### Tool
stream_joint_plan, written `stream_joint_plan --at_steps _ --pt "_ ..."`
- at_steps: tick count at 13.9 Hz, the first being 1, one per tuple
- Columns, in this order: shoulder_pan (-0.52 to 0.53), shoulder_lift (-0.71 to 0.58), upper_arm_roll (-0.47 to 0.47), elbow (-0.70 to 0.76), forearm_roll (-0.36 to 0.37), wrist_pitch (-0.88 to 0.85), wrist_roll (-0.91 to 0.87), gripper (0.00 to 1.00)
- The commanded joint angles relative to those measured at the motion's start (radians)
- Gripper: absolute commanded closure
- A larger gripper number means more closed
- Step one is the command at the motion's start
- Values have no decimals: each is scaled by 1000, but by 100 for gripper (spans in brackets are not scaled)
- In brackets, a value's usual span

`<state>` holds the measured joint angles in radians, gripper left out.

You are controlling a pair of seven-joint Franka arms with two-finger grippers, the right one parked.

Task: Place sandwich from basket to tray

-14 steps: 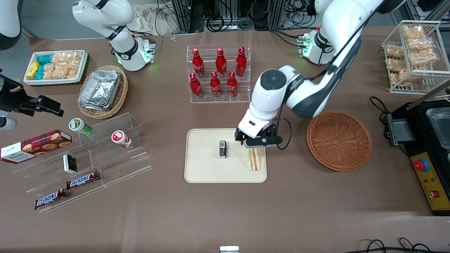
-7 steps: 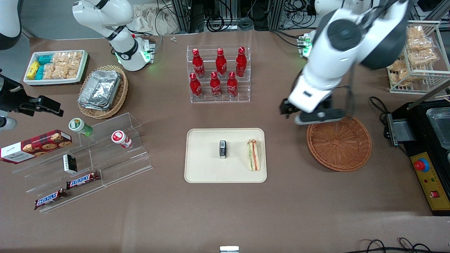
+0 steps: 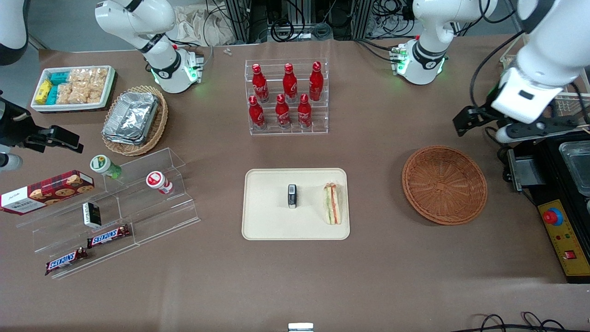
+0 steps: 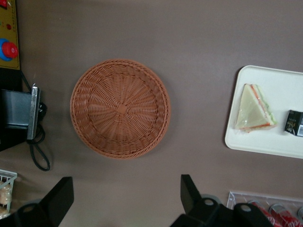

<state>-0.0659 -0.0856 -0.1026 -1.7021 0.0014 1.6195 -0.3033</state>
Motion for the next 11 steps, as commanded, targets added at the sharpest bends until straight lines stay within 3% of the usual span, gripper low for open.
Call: stream_joint_plan --at_steps 1,4,11 --pt "3 -37 7 -22 -29 -17 23 0" --pt "5 -25 35 -16 -144 0 29 0" --pt "4 69 47 122 -130 -43 59 0"
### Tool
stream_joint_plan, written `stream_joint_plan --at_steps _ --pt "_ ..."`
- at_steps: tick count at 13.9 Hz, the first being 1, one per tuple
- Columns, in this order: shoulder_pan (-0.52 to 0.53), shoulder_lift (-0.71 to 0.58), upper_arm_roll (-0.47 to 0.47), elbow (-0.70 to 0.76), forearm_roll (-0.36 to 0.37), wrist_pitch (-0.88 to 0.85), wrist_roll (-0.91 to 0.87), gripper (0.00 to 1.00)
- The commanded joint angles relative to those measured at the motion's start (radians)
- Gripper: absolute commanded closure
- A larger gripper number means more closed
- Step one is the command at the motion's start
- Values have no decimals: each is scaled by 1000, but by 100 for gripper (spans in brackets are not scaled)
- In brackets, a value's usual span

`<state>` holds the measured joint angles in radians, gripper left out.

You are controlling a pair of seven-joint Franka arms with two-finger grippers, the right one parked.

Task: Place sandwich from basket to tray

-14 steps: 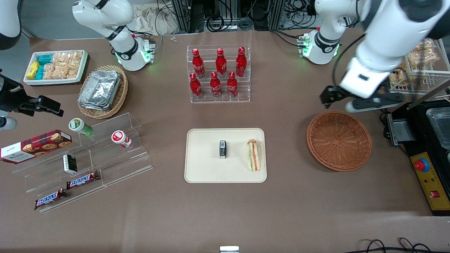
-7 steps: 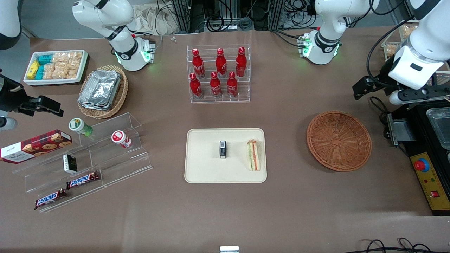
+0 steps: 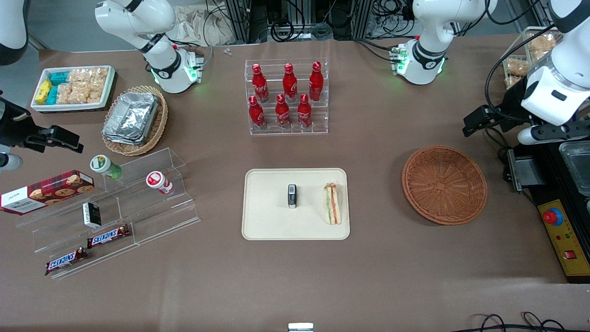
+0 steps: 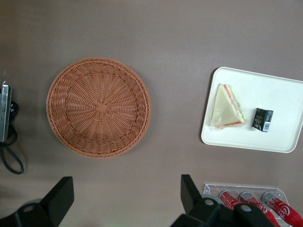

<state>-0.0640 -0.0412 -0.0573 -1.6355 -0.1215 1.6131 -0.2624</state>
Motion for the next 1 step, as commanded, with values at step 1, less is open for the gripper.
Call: stream_joint_plan --at_steps 1 --pt "1 24 2 52 -6 -44 18 0"
